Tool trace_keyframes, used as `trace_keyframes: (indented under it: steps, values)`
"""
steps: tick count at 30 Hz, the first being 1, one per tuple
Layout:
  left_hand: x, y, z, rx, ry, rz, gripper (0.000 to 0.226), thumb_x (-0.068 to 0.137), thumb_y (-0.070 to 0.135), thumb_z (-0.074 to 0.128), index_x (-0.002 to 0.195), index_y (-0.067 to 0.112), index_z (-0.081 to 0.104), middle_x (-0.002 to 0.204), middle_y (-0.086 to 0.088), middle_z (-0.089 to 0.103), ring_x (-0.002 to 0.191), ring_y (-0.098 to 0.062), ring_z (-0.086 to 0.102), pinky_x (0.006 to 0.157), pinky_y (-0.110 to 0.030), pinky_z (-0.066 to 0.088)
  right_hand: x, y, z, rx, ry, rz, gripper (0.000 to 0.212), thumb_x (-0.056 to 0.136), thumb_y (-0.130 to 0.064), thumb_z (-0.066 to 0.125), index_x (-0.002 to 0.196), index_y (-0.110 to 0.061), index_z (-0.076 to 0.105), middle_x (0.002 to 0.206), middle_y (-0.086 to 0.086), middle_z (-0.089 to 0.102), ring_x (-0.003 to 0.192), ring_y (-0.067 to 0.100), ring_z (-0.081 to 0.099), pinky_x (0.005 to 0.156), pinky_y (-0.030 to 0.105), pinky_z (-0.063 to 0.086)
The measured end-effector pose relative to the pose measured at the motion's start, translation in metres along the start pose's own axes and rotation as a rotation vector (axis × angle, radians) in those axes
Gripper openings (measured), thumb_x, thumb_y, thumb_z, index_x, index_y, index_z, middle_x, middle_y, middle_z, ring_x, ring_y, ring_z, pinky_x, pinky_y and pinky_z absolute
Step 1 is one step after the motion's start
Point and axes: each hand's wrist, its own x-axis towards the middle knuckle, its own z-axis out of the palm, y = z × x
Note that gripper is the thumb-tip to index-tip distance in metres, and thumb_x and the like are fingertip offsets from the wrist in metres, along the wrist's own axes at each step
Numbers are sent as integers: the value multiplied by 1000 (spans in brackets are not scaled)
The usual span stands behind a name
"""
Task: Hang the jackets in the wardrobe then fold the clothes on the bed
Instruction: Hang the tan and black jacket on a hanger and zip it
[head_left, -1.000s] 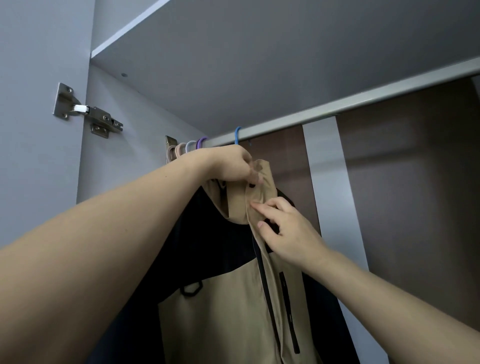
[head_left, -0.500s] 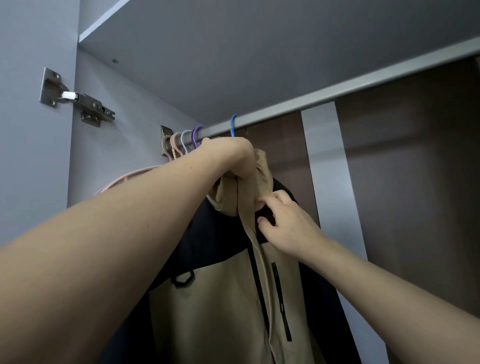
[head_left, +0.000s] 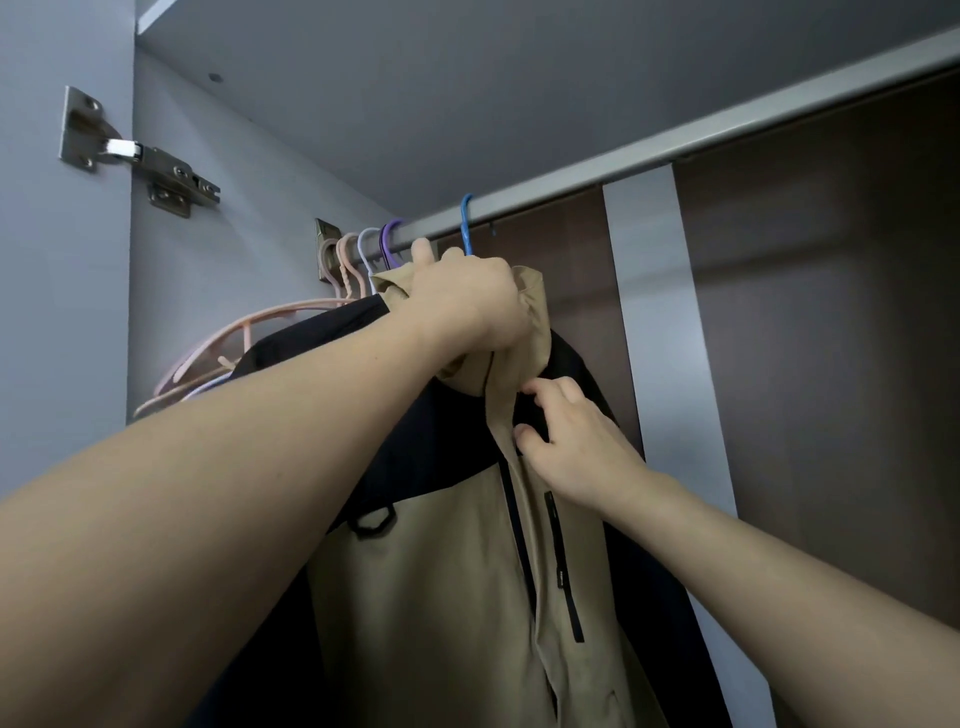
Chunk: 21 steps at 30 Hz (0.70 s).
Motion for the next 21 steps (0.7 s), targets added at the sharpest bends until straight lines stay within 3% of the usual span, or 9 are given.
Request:
trace_keyframes:
  steps: [2, 5, 8, 11, 14, 17, 21]
  values:
    - [-13, 0, 10, 25, 176, 54, 14, 86, 24, 42, 86, 17, 54, 86, 2, 52, 96, -26, 38, 93, -48, 12, -10, 3, 7, 58, -8, 37, 46, 94, -35, 43, 139, -25, 38, 137, -3, 41, 120, 19, 49, 90, 34, 42]
    - [-53, 9, 34, 16, 463, 89, 35, 82, 24, 46, 116, 17, 52, 124, -6, 49, 119, -32, 39, 102, -49, 11, -42, 10, 22, 263, -19, 150, 41, 95, -30, 45, 137, -25, 42, 127, -8, 42, 114, 11, 51, 91, 27, 42]
    - [-110, 29, 59, -119, 527, 67, 49, 72, 24, 51, 122, 20, 55, 135, -8, 47, 130, -31, 38, 105, -47, 20, -91, 20, 42, 412, -69, 295, 37, 98, -29, 48, 135, -25, 45, 123, -13, 42, 108, 1, 48, 82, 10, 35]
    - [-166, 50, 87, -238, 422, 57, 55, 71, 21, 55, 126, 20, 55, 145, -11, 41, 141, -31, 28, 114, -50, 16, -146, 29, 59, 496, -155, 419, 38, 99, -34, 47, 137, -28, 45, 125, -14, 44, 105, -4, 47, 79, 7, 35]
    - [-224, 69, 113, -385, 251, 34, 59, 74, 22, 58, 133, 18, 51, 146, -11, 37, 139, -30, 26, 114, -48, 15, -199, 36, 72, 524, -224, 539, 36, 100, -30, 49, 136, -23, 49, 129, -7, 50, 112, 3, 51, 87, 14, 40]
    - [-285, 81, 143, -545, 84, 8, 53, 81, 20, 57, 133, 19, 49, 135, -6, 41, 125, -24, 33, 105, -39, 28, -251, 43, 88, 563, -290, 698, 34, 100, -27, 50, 133, -22, 52, 129, -4, 54, 115, 10, 52, 100, 29, 44]
    - [-369, 105, 190, -848, -237, -64, 21, 88, 16, 50, 109, 21, 54, 106, 4, 53, 100, -13, 47, 88, -27, 40, -328, 55, 116, 710, -322, 993, 30, 100, -22, 50, 130, -16, 54, 118, -1, 59, 104, 11, 56, 86, 24, 48]
